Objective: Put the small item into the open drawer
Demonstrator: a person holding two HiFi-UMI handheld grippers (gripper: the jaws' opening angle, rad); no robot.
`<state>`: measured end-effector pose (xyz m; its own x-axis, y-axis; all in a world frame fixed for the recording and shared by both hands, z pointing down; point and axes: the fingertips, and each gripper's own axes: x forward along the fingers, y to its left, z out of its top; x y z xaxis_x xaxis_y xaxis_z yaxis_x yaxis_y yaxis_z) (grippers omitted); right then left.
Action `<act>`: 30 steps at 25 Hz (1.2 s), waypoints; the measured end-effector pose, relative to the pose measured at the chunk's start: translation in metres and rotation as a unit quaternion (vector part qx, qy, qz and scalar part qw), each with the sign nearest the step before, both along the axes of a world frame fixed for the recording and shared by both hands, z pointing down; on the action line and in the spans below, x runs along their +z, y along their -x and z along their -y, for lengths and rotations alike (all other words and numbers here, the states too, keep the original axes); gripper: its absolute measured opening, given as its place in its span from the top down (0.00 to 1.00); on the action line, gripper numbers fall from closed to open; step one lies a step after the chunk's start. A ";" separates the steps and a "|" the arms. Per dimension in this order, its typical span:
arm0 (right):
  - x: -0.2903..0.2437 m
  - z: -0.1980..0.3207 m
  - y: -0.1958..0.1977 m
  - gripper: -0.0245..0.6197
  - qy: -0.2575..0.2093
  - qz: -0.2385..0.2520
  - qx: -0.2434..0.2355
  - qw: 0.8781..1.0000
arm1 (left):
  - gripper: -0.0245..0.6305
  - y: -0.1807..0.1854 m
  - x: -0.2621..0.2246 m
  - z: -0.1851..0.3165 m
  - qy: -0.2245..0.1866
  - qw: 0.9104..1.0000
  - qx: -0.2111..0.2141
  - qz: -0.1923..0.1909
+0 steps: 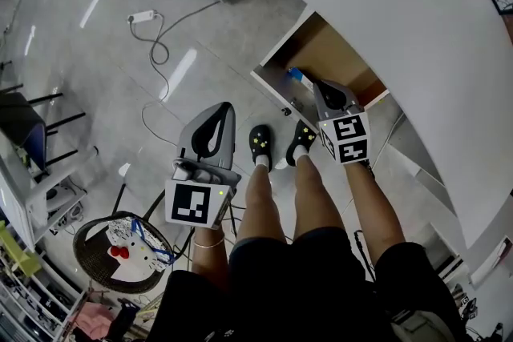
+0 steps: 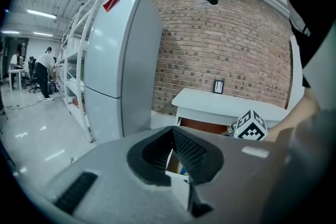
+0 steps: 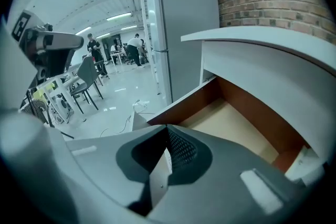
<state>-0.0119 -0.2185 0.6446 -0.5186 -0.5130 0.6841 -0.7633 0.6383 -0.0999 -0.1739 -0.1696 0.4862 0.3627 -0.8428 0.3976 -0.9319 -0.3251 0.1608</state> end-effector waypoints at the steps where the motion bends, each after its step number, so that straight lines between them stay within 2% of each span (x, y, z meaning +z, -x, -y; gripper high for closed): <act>1: -0.004 0.000 -0.001 0.94 -0.002 0.004 0.005 1.000 | 0.97 -0.001 -0.001 0.000 -0.001 1.000 0.003 0.001; 17: -0.076 -0.015 -0.028 0.94 -0.032 0.051 0.078 0.995 | 0.97 -0.023 -0.022 -0.003 0.004 0.999 0.044 0.001; 30: -0.142 -0.023 -0.048 0.94 -0.058 0.096 0.143 0.983 | 0.97 -0.025 -0.053 -0.008 0.005 0.998 0.065 0.003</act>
